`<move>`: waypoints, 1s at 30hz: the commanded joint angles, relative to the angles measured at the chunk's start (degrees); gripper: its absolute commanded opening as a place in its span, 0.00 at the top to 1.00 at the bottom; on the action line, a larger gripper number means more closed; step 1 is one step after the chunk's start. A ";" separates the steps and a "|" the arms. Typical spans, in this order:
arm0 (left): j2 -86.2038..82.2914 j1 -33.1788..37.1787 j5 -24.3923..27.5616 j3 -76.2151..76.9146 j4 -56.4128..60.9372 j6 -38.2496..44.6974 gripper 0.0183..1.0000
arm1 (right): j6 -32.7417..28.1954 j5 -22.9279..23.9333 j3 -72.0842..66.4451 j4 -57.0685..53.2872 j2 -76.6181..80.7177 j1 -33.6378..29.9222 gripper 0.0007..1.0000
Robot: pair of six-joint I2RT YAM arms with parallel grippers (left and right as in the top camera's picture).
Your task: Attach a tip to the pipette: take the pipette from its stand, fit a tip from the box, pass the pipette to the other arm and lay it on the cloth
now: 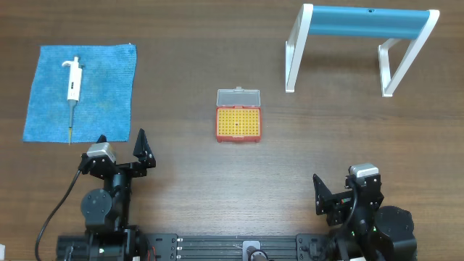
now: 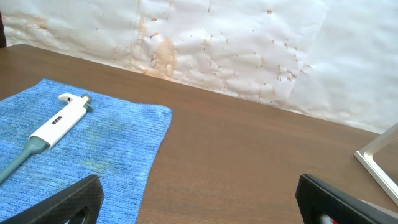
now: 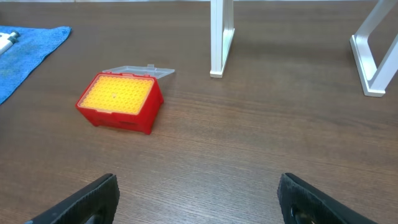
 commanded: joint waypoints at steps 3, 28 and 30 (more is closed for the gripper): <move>-0.81 -0.20 -1.49 -0.04 -0.44 0.11 0.00 | 0.66 0.35 0.00 0.24 0.00 -0.24 0.17; -0.81 -0.20 -1.49 -0.04 -0.44 0.11 0.00 | -15.47 7.39 -33.66 52.78 -4.74 -9.68 0.17; -0.81 -0.20 -1.49 -0.04 -0.44 0.11 0.00 | -15.47 7.39 -33.66 52.70 -4.63 -9.73 0.17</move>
